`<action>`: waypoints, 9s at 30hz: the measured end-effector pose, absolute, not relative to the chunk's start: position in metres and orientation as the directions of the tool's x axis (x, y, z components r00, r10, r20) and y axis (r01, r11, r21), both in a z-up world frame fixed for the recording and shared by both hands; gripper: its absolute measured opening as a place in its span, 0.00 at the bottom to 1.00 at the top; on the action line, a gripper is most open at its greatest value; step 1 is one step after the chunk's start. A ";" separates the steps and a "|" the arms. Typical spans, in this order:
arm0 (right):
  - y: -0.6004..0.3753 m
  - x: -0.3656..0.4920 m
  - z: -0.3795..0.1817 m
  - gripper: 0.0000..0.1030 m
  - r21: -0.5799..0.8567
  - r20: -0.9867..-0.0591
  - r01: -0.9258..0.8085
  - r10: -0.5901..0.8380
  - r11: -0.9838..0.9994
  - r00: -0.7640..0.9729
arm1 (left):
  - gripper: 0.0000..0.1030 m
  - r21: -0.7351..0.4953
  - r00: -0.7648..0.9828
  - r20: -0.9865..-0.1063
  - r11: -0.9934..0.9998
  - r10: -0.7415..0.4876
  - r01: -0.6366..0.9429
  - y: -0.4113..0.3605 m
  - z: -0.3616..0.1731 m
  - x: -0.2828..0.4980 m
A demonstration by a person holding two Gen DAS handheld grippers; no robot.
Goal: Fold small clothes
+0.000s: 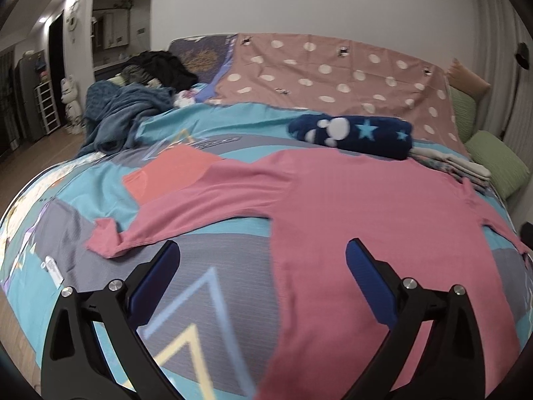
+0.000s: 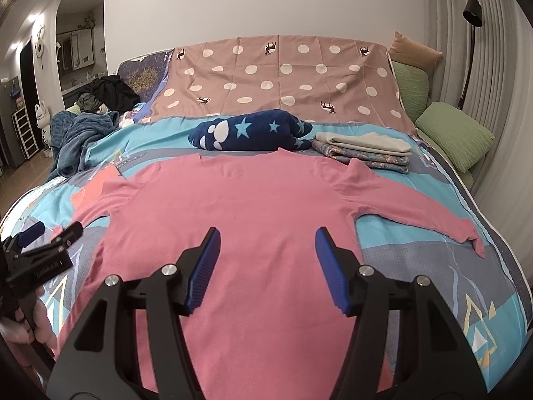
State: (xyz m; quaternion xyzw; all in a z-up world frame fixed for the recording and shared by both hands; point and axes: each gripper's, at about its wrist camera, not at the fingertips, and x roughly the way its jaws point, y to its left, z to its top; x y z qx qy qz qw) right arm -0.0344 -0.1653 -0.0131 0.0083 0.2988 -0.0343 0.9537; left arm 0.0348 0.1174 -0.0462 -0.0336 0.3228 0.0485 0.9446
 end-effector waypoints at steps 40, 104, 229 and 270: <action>-0.210 0.001 -0.075 0.77 0.026 -0.749 0.176 -0.097 0.984 0.656 | 0.64 -0.399 0.428 -0.903 0.436 -0.033 -0.807 0.438 -0.202 0.080; -0.221 0.150 -0.010 0.04 0.361 -0.580 -0.178 0.370 0.915 0.726 | 0.70 -0.129 0.638 -0.767 0.990 -0.066 -0.053 0.130 -0.106 0.136; -0.641 -0.026 -0.177 0.49 0.810 -0.572 0.569 -0.025 0.138 0.820 | 0.73 -0.063 0.596 -0.767 0.952 -0.238 0.299 -0.073 -0.116 0.167; -0.212 0.156 -0.088 0.22 0.414 -0.592 -0.141 0.383 0.899 0.709 | 0.73 -0.662 0.565 -0.471 0.695 -0.677 0.280 0.006 -0.121 0.175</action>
